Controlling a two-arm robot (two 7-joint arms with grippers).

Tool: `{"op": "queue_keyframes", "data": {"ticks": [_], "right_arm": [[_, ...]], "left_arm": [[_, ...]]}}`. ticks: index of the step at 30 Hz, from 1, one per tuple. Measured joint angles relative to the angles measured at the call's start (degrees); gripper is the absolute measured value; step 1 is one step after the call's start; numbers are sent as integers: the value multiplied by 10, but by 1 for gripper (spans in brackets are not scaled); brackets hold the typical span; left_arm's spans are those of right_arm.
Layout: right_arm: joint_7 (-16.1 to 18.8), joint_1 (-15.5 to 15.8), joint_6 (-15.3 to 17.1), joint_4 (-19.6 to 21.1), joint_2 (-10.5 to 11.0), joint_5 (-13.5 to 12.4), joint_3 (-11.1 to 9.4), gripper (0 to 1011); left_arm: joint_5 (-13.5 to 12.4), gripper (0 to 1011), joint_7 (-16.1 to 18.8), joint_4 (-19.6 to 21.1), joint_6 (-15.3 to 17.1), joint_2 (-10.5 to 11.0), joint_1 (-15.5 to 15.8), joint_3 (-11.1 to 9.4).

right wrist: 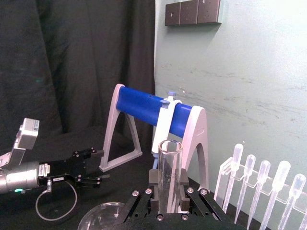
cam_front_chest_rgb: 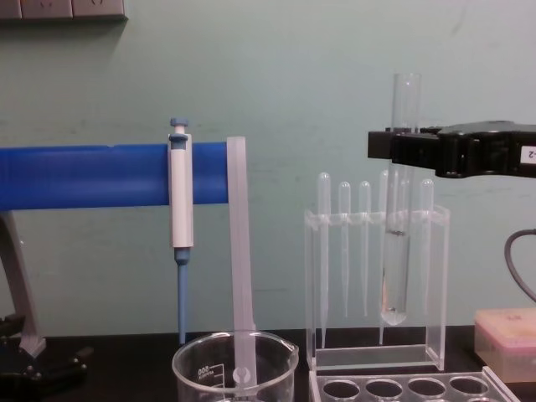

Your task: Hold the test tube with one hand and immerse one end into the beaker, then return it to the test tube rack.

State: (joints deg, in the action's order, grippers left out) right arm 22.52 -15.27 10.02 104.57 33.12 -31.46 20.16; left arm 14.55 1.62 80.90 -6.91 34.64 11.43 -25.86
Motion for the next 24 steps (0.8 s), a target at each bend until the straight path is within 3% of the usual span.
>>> {"op": "queue_keyframes", "data": {"ticks": [24], "right_arm": [[-1, -1, -1, -2, 0, 3, 1, 225]], "left_arm": [[0, 1000, 0, 0, 0, 0, 0, 0]]}}
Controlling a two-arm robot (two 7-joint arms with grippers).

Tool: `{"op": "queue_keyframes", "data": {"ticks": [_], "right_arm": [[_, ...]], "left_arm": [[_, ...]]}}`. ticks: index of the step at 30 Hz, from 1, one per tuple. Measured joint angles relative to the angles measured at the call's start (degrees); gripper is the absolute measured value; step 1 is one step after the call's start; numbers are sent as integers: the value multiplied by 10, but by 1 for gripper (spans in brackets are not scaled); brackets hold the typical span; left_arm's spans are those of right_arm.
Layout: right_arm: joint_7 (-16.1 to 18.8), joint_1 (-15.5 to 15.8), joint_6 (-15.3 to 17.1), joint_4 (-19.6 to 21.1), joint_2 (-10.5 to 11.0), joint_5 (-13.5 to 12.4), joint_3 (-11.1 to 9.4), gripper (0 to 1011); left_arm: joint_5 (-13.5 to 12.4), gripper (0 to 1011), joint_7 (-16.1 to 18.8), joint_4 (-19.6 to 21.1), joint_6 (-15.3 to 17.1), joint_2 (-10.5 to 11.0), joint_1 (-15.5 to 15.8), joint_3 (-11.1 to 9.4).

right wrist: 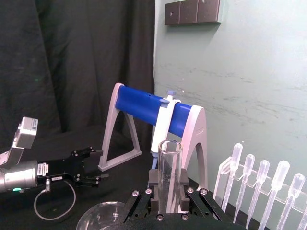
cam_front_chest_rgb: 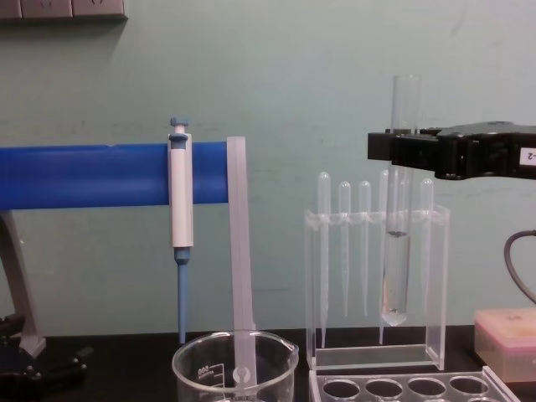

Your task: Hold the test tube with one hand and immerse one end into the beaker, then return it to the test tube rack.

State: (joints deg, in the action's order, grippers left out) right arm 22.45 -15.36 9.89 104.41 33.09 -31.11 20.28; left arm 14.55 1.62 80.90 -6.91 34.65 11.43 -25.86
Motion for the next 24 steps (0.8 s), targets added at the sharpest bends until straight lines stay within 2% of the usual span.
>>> {"op": "queue_keyframes", "data": {"ticks": [24], "right_arm": [[1, 0, 1, 0, 0, 0, 0, 225]], "left_arm": [[0, 1000, 0, 0, 0, 0, 0, 0]]}}
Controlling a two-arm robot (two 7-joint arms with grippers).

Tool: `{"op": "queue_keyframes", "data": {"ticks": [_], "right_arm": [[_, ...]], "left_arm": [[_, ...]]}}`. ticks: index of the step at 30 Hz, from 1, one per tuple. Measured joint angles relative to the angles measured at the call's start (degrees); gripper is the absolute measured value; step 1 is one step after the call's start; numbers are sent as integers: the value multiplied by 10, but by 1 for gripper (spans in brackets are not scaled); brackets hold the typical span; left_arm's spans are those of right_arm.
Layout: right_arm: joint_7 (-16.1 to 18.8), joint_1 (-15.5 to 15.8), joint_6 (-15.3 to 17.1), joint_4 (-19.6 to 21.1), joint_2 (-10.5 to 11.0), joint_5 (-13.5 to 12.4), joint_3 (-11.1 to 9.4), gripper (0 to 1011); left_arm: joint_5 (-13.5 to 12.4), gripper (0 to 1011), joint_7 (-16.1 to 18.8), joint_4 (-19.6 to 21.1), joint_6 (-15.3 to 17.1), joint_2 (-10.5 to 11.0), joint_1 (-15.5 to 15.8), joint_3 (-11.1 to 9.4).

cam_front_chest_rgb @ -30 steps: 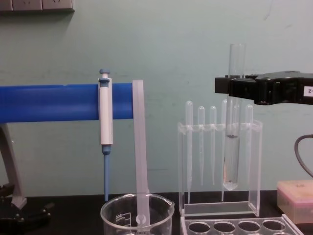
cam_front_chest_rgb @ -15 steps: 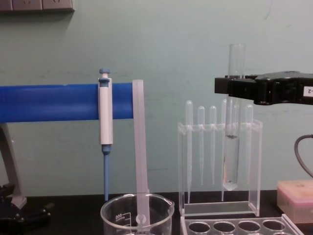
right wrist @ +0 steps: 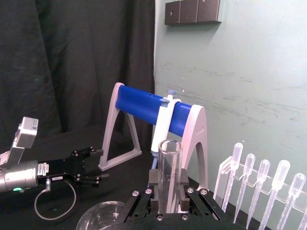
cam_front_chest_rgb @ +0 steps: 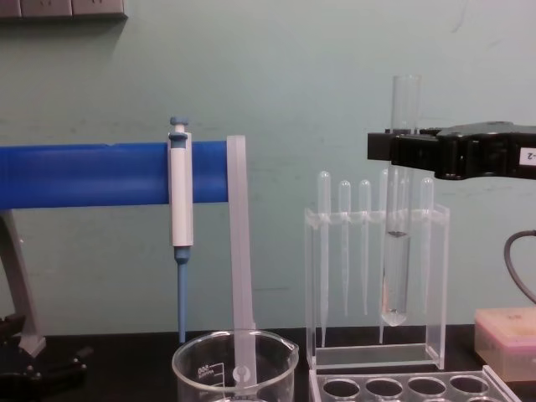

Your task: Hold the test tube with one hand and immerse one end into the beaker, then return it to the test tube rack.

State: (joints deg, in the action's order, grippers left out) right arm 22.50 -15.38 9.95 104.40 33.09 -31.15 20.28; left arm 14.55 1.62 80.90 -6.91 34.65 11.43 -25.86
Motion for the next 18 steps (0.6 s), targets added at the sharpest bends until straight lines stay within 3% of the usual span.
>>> {"op": "queue_keyframes", "data": {"ticks": [18], "right_arm": [[0, 0, 0, 0, 0, 0, 0, 225]], "left_arm": [[0, 1000, 0, 0, 0, 0, 0, 0]]}}
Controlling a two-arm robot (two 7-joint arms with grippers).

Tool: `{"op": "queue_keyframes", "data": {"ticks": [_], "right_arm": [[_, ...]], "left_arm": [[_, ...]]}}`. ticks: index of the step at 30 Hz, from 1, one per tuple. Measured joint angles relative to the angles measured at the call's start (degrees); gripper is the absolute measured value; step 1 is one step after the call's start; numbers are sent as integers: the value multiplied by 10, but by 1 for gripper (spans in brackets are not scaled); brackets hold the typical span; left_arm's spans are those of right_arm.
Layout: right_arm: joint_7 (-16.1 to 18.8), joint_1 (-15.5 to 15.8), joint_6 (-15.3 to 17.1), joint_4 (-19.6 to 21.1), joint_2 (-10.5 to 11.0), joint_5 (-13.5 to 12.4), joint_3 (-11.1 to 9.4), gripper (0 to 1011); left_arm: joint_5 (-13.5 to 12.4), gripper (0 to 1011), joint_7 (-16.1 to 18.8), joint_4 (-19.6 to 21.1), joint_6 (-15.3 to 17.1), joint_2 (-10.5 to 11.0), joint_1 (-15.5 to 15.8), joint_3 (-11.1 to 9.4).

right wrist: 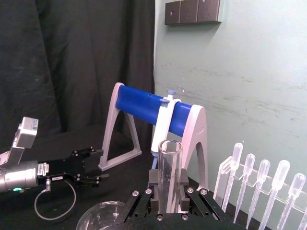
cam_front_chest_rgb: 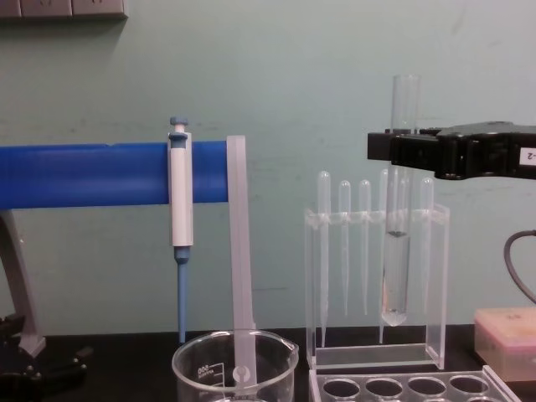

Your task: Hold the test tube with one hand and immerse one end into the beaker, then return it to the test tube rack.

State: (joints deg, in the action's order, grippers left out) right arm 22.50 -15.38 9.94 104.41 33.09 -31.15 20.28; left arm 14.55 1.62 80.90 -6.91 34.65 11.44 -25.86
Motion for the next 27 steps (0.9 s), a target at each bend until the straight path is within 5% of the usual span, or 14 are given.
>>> {"op": "queue_keyframes", "data": {"ticks": [27], "right_arm": [[0, 0, 0, 0, 0, 0, 0, 224]], "left_arm": [[0, 1000, 0, 0, 0, 0, 0, 0]]}}
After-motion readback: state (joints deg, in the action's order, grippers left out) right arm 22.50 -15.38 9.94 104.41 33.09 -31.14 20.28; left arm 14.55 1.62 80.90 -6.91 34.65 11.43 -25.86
